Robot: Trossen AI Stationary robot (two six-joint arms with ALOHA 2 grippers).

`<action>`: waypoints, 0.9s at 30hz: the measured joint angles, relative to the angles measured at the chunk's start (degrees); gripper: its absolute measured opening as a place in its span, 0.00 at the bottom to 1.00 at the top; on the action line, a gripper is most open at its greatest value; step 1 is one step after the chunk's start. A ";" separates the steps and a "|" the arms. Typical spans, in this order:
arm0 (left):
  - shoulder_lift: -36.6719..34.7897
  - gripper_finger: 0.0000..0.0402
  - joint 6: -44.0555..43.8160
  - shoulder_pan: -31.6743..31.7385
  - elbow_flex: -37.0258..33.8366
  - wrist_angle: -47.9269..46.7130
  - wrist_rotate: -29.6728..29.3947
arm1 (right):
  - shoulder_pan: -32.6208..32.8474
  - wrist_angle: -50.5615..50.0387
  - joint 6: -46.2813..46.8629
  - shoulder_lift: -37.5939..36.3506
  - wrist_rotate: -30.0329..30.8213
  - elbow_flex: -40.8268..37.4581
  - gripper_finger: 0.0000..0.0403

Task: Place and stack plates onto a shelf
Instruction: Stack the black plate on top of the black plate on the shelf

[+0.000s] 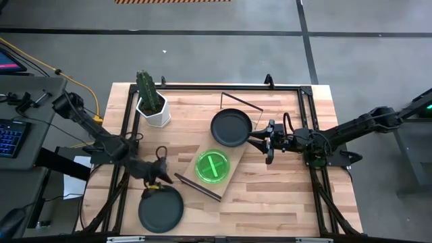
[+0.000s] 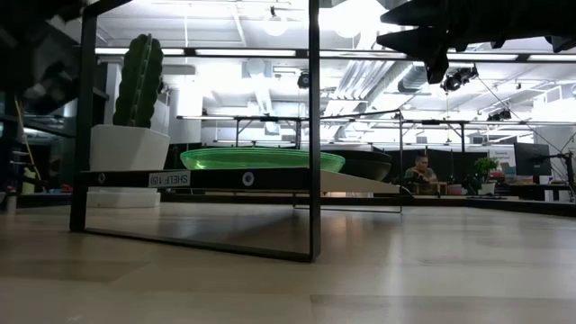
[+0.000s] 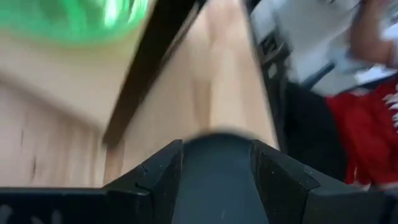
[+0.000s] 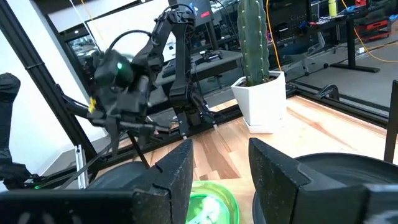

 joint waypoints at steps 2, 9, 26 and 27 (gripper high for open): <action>0.80 0.44 -2.54 -1.22 0.00 -3.40 0.75 | 0.00 0.05 0.00 0.00 0.00 0.00 0.35; 1.30 0.44 -7.22 -5.17 -0.02 -15.37 0.94 | 0.01 0.04 0.11 0.00 0.01 0.00 0.35; 4.09 0.33 -2.65 -8.75 -0.04 -17.87 -6.64 | 0.00 -0.76 0.04 0.00 0.02 0.00 0.35; 4.93 0.33 -2.64 -8.75 -0.04 -17.85 -6.60 | 0.02 -0.76 0.08 0.00 0.02 0.00 0.35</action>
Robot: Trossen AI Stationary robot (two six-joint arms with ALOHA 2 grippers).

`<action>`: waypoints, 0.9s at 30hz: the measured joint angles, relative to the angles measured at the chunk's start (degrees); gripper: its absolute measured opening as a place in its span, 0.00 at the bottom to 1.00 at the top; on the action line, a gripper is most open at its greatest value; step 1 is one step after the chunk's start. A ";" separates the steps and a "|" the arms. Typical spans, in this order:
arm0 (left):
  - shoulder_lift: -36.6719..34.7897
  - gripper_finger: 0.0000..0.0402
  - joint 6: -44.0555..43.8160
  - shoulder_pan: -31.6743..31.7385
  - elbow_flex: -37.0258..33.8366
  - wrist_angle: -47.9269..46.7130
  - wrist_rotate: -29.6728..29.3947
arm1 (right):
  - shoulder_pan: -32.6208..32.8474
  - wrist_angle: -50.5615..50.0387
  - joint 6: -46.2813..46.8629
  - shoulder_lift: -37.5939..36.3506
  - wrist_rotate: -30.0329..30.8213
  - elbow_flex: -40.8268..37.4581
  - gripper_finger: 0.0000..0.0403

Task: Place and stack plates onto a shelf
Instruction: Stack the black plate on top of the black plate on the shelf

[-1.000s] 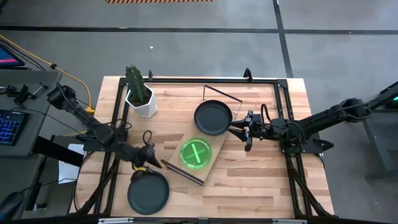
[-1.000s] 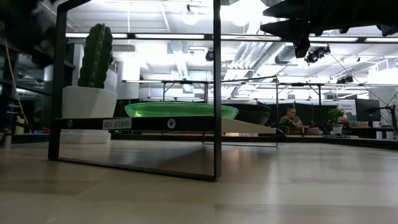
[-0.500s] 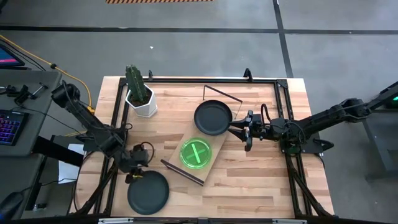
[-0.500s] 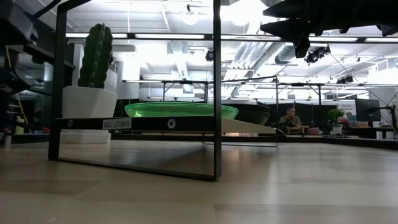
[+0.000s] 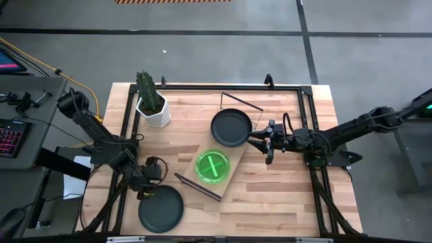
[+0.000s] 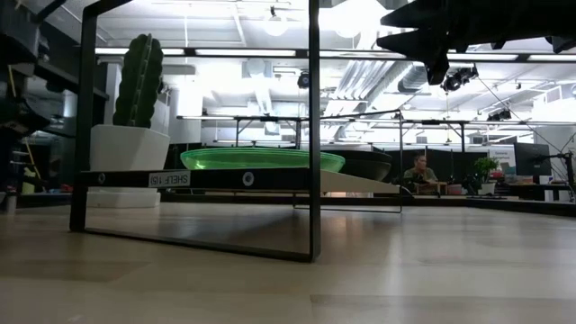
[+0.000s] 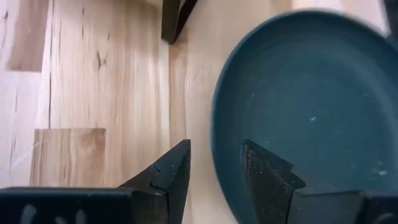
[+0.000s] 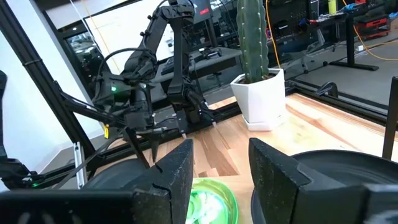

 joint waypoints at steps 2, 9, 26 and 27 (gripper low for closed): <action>1.85 0.33 0.04 0.00 0.00 0.28 0.32 | -0.02 -0.06 -0.02 0.00 0.00 0.00 0.35; 8.73 0.33 2.14 0.00 2.82 0.00 0.46 | -0.01 -0.16 -0.02 0.00 0.00 0.00 0.35; 14.51 0.32 -0.55 0.07 5.51 1.16 5.62 | 0.01 -0.31 0.28 0.00 0.00 0.00 0.35; 14.79 0.32 -0.55 0.07 5.51 1.16 5.62 | 0.01 -0.42 0.75 0.00 0.00 0.00 0.35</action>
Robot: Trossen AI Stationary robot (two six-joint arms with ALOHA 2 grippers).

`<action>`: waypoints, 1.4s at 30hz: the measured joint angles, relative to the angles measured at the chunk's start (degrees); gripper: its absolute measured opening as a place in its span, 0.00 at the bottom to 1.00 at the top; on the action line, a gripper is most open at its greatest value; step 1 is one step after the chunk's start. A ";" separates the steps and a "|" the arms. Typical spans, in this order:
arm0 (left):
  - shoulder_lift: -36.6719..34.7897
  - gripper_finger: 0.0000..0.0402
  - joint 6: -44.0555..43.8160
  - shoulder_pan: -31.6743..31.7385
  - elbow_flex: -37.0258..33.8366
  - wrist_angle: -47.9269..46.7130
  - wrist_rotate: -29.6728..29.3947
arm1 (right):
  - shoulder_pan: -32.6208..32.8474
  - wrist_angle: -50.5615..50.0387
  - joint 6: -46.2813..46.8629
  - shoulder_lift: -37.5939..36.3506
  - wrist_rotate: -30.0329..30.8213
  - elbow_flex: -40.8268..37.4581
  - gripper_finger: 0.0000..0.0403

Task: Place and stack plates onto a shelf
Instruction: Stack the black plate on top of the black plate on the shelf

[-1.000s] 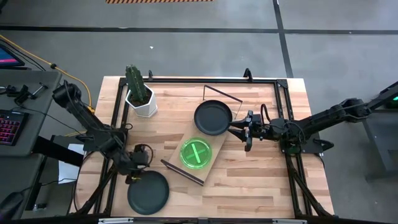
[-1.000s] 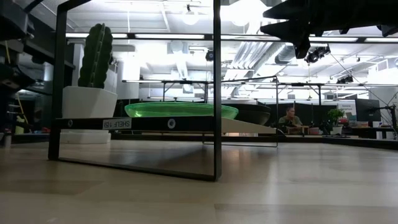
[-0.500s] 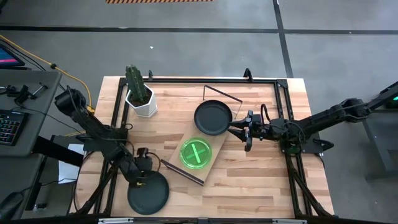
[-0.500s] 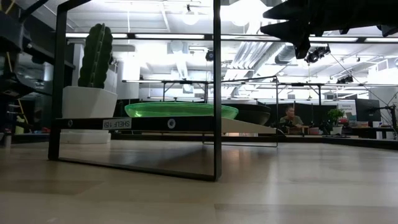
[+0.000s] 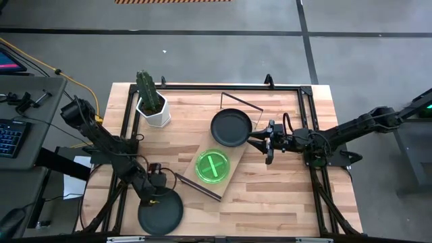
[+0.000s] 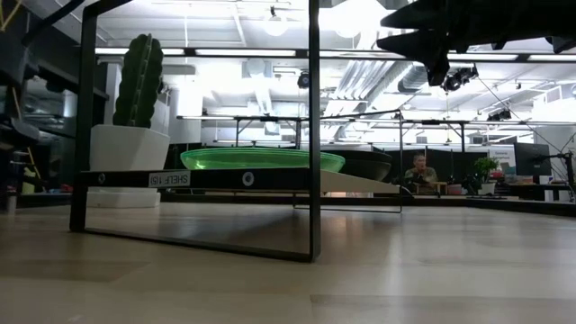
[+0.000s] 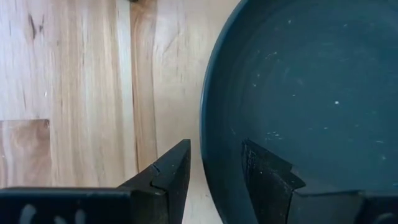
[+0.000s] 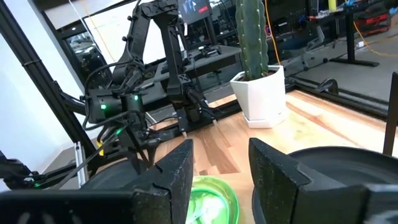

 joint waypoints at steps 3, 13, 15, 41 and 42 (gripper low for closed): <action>0.98 0.32 0.00 0.00 0.00 0.04 0.00 | -0.01 -0.41 0.46 0.00 0.00 0.00 0.35; 1.08 0.03 0.52 1.40 0.13 1.22 5.66 | 0.00 -0.65 0.28 0.00 0.00 0.00 0.35; 0.43 0.03 0.70 1.73 0.07 1.54 6.55 | 0.00 -0.68 0.39 0.00 0.00 0.00 0.35; -12.08 0.00 7.01 6.27 32.28 -30.67 3.57 | -0.17 -0.84 0.61 -0.01 0.60 0.00 0.35; -12.08 0.00 8.31 7.44 34.55 -32.06 2.70 | -0.17 -0.84 0.63 0.00 0.59 0.00 0.35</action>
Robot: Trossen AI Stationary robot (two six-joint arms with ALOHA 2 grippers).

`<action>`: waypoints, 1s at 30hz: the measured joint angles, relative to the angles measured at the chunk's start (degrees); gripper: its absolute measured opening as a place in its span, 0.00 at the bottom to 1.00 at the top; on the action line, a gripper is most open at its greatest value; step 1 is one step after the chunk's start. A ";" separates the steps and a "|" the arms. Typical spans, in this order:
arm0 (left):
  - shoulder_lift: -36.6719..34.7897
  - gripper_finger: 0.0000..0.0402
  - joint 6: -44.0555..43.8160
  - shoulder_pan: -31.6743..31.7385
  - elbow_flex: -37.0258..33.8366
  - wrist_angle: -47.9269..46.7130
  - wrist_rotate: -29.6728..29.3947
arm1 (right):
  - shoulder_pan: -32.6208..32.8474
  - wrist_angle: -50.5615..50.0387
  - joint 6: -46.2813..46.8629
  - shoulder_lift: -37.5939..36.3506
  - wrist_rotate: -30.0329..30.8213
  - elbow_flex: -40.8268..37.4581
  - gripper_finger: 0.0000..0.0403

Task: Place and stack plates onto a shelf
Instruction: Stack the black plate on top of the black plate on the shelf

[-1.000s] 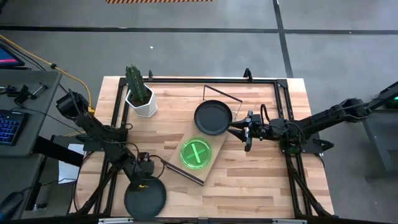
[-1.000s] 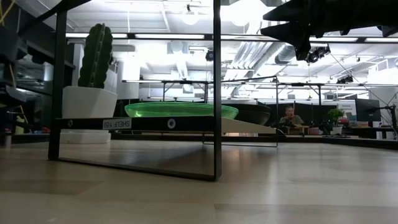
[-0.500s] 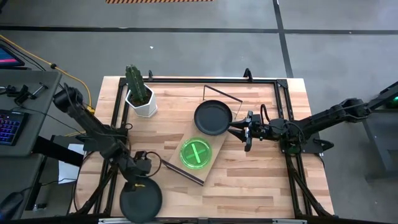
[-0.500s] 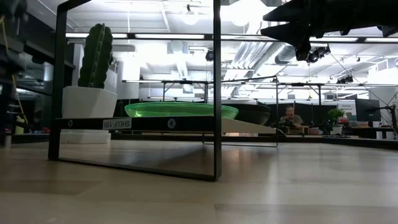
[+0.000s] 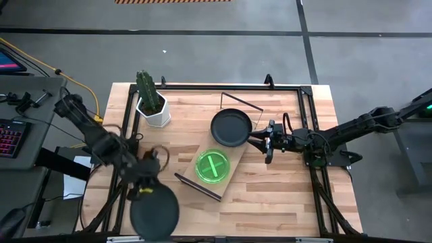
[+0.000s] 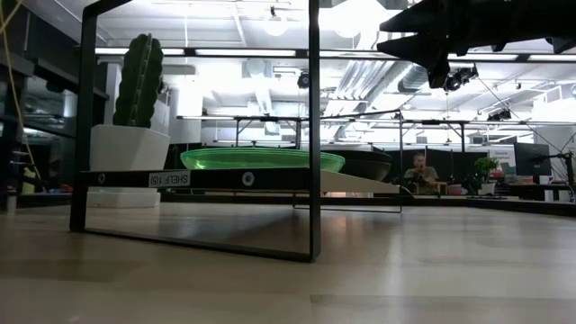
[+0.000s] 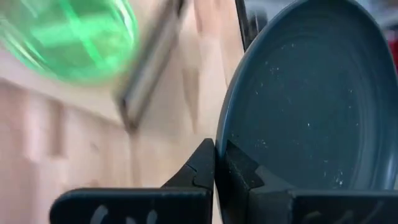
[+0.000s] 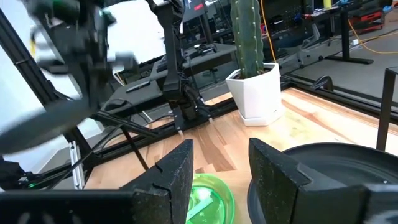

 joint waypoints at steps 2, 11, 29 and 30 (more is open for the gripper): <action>0.00 0.00 2.99 2.91 4.62 -1.59 -2.16 | 0.00 0.00 0.03 0.00 0.00 0.00 0.35; 1.05 0.00 29.64 21.31 21.75 -0.83 -13.06 | 0.00 0.05 0.04 -0.01 -0.02 0.00 0.35; 25.74 0.00 26.25 50.39 21.74 9.43 -9.74 | 3.77 9.49 -10.90 -0.15 -0.44 0.02 0.35; 27.35 0.00 26.24 51.40 21.74 10.49 -7.91 | 3.94 9.47 -10.92 -0.15 -0.45 0.02 0.35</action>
